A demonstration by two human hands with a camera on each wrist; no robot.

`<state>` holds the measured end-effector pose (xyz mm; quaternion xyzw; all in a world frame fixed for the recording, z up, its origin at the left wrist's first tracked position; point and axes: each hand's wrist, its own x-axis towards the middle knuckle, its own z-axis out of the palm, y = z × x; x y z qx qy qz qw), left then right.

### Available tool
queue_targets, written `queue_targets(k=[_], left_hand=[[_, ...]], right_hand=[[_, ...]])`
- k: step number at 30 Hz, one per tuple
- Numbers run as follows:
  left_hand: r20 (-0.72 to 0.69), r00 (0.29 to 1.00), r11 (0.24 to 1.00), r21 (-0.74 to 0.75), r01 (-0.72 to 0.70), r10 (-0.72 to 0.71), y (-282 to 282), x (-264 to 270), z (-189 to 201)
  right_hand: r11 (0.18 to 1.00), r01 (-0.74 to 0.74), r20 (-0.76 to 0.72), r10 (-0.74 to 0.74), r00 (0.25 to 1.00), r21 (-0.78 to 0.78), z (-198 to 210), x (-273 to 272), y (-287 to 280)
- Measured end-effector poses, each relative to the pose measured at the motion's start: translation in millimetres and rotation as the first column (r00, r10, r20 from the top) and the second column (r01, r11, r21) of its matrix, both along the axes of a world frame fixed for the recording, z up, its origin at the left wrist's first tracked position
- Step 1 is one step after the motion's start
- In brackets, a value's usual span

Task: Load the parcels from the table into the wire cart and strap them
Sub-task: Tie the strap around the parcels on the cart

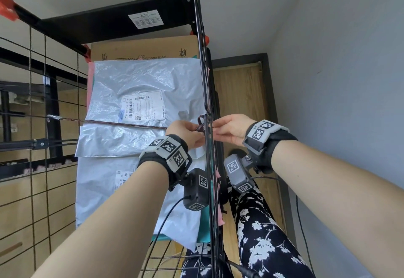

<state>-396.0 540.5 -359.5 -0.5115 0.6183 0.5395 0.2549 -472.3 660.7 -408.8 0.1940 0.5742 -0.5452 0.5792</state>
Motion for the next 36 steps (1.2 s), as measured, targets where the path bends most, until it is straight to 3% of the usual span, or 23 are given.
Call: queue_targets(k=[1,3,5,7,10,12,17,20,24,27,29,32,36], left_hand=[[-0.003,0.999,0.999,0.027,-0.041,0.041,-1.5,0.9,1.4],[-0.009,0.99,0.986,0.095,-0.137,0.139,-5.8,1.1,6.1],[-0.01,0.971,0.959,0.16,-0.235,0.24,-10.2,1.7,9.9],[-0.014,0.956,0.938,0.199,-0.285,0.294,-12.2,1.6,12.4],[-0.039,0.954,0.938,0.198,-0.283,0.296,-13.1,0.4,14.5],[-0.056,0.955,0.945,0.172,-0.279,0.293,-13.3,-0.2,15.1],[-0.082,0.952,0.953,0.1,-0.287,0.296,-12.9,-5.3,14.3],[-0.043,0.952,0.953,0.042,-0.301,0.303,-11.2,-9.3,10.5],[-0.012,0.928,0.928,0.002,-0.372,0.372,-9.6,-10.0,4.0],[-0.01,0.937,0.937,-0.004,-0.348,0.348,-9.6,-9.0,-2.0],[-0.02,0.944,0.944,0.022,-0.329,0.33,-10.3,-9.0,-3.6],[-0.025,0.952,0.952,0.045,-0.304,0.305,-12.3,-8.1,-6.3],[-0.027,0.993,0.993,-0.012,-0.119,0.119,-13.9,-6.5,-11.8]], right_hand=[[0.991,-0.099,-0.099,0.108,0.989,0.092,-2.2,-1.0,-0.3],[0.905,-0.328,-0.239,0.393,0.888,0.272,-6.2,-2.3,-1.0],[0.829,-0.445,-0.272,0.539,0.797,0.339,-6.5,-0.9,-3.2],[0.846,-0.443,-0.232,0.513,0.826,0.296,-9.3,0.5,-5.1],[0.953,-0.263,-0.159,0.287,0.945,0.152,-7.3,2.3,-6.6],[0.977,-0.193,-0.162,0.206,0.965,0.095,-6.4,2.6,-7.4],[0.923,-0.309,-0.266,0.365,0.892,0.231,-6.7,2.2,-9.0],[0.844,-0.376,-0.318,0.503,0.804,0.383,-6.3,-1.4,-4.5],[0.778,-0.466,-0.33,0.61,0.72,0.422,-3.5,-0.2,-3.9],[0.745,-0.531,-0.366,0.663,0.653,0.404,-0.2,0.6,-9.9],[0.766,-0.521,-0.352,0.639,0.684,0.377,0.0,-0.1,-15.9],[0.83,-0.467,-0.265,0.545,0.796,0.305,-4.5,0.5,-22.1],[0.963,-0.215,-0.1,0.233,0.967,0.162,-2.7,4.1,-17.8]])
